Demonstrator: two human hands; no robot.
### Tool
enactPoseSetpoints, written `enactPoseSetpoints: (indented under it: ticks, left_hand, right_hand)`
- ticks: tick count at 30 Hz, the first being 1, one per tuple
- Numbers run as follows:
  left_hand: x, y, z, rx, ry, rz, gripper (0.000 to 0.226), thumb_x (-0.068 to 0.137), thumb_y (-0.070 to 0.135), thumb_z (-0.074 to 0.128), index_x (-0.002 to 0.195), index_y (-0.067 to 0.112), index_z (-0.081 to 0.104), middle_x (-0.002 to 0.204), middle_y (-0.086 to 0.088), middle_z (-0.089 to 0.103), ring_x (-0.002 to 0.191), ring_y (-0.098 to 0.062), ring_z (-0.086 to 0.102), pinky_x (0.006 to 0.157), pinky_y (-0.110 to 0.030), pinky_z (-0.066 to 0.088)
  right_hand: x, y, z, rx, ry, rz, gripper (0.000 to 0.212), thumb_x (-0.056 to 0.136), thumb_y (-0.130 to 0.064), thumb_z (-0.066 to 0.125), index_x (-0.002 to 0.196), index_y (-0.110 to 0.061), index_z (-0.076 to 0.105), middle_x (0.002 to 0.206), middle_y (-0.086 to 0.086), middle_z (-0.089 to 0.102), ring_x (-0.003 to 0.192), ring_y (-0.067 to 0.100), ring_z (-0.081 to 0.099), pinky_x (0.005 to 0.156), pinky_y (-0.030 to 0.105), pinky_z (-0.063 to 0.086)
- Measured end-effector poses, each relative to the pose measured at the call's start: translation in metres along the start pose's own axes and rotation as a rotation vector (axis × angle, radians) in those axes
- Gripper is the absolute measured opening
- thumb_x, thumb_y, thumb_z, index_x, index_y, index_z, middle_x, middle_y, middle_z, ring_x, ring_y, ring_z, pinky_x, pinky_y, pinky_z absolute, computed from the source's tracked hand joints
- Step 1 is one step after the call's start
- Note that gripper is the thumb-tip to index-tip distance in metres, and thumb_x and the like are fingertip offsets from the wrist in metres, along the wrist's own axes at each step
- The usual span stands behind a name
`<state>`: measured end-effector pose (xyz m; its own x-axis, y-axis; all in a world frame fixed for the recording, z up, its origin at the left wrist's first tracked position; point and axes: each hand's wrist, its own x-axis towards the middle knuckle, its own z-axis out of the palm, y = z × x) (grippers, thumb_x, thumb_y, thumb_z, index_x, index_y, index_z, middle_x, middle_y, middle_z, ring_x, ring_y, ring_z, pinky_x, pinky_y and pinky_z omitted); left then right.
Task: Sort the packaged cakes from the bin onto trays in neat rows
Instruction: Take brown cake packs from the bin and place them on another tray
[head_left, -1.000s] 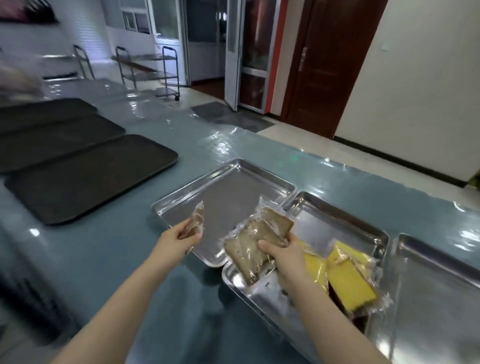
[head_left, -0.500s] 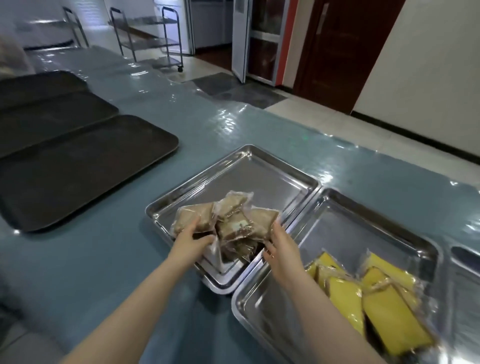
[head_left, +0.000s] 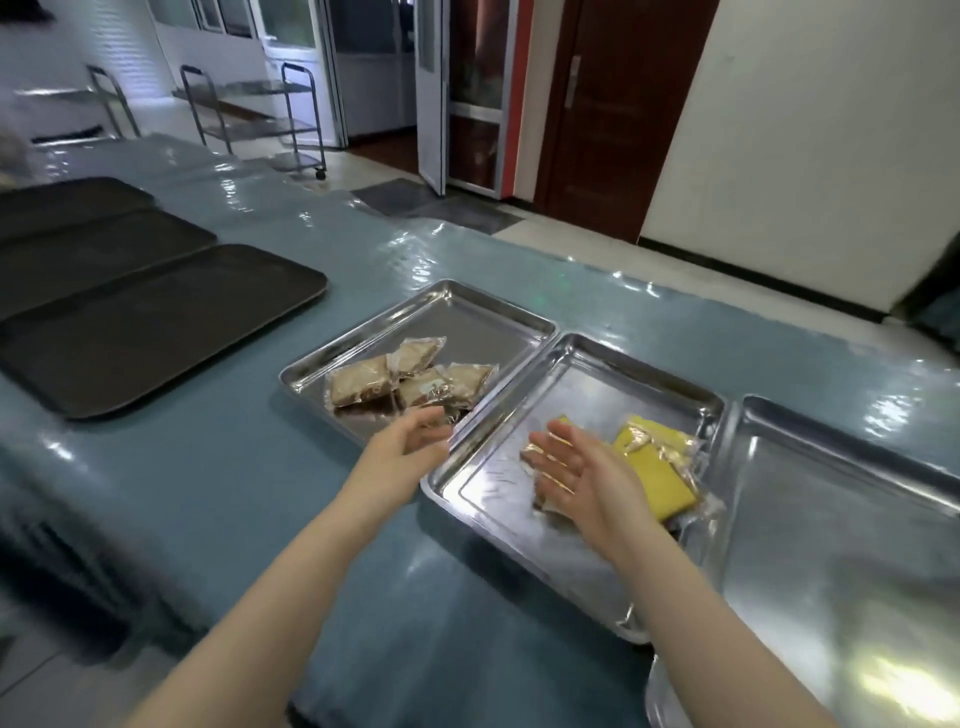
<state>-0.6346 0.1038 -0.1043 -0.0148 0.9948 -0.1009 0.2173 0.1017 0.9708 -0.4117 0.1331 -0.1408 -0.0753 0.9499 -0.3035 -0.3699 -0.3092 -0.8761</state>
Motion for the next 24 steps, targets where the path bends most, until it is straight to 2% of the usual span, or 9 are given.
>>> enactPoseSetpoints:
  ticks: [4,6,9,11,15,17,20,24]
  left_hand:
    - [-0.043,0.031,0.055,-0.038,-0.1,0.071,0.04,0.091,0.011,0.057,0.127,0.026,0.05,0.112,0.012,0.065,0.092,0.008,0.06,0.069,-0.007,0.044]
    - [-0.059,0.049,0.084,-0.065,-0.165,0.101,0.041,0.091,0.008,0.057,0.128,0.022,0.05,0.114,0.007,0.065,0.088,0.009,0.061,0.069,-0.006,0.044]
    - [-0.081,0.077,0.129,-0.074,-0.269,0.156,0.042,0.091,0.007,0.056,0.129,0.023,0.049,0.116,0.005,0.065,0.102,-0.004,0.061,0.08,-0.018,0.048]
    - [-0.095,0.095,0.161,-0.076,-0.326,0.196,0.04,0.091,0.009,0.056,0.127,0.027,0.05,0.116,0.007,0.066,0.106,-0.009,0.061,0.084,-0.024,0.049]
    - [-0.12,0.129,0.243,-0.113,-0.438,0.278,0.038,0.09,0.003,0.056,0.118,0.028,0.054,0.112,0.0,0.067,0.104,-0.013,0.063,0.084,-0.019,0.048]
    - [-0.132,0.143,0.29,-0.135,-0.492,0.312,0.038,0.089,0.002,0.055,0.119,0.026,0.054,0.112,-0.002,0.067,0.106,-0.015,0.062,0.088,-0.023,0.047]
    - [-0.147,0.162,0.363,-0.148,-0.548,0.353,0.037,0.09,0.004,0.055,0.121,0.024,0.054,0.111,0.001,0.068,0.106,-0.013,0.062,0.082,-0.019,0.044]
    - [-0.166,0.178,0.455,-0.163,-0.568,0.363,0.035,0.09,0.01,0.057,0.118,0.029,0.055,0.108,0.008,0.07,0.107,-0.013,0.062,0.09,-0.028,0.044]
  right_hand:
    - [-0.076,-0.028,-0.037,-0.043,-0.008,-0.103,0.027,0.093,-0.025,0.053,0.11,-0.009,0.064,0.106,0.012,0.071,0.09,0.024,0.07,0.065,0.029,0.055]
    - [-0.112,-0.045,-0.058,-0.086,0.014,-0.173,0.031,0.086,-0.026,0.057,0.11,-0.009,0.065,0.107,0.013,0.071,0.093,0.026,0.068,0.074,0.033,0.055]
    - [-0.161,-0.073,-0.096,-0.15,0.06,-0.268,0.039,0.079,-0.03,0.059,0.112,-0.009,0.064,0.108,0.01,0.071,0.098,0.025,0.066,0.086,0.036,0.049]
    - [-0.191,-0.09,-0.126,-0.178,0.109,-0.332,0.034,0.08,-0.028,0.059,0.109,-0.012,0.064,0.106,0.008,0.072,0.096,0.023,0.066,0.085,0.035,0.049]
    - [-0.251,-0.122,-0.202,-0.223,0.247,-0.444,0.017,0.088,-0.018,0.056,0.102,-0.015,0.066,0.102,0.007,0.073,0.094,0.022,0.068,0.082,0.032,0.05]
    - [-0.284,-0.14,-0.243,-0.227,0.302,-0.487,0.02,0.08,-0.021,0.06,0.098,-0.015,0.067,0.1,0.008,0.073,0.09,0.022,0.068,0.08,0.033,0.05]
    - [-0.334,-0.17,-0.309,-0.195,0.33,-0.511,0.024,0.073,-0.024,0.063,0.093,-0.014,0.071,0.101,0.014,0.072,0.091,0.028,0.068,0.081,0.036,0.052]
    - [-0.381,-0.209,-0.397,-0.279,0.423,-0.493,0.019,0.084,-0.017,0.058,0.099,-0.012,0.068,0.104,0.014,0.071,0.094,0.029,0.067,0.08,0.036,0.052]
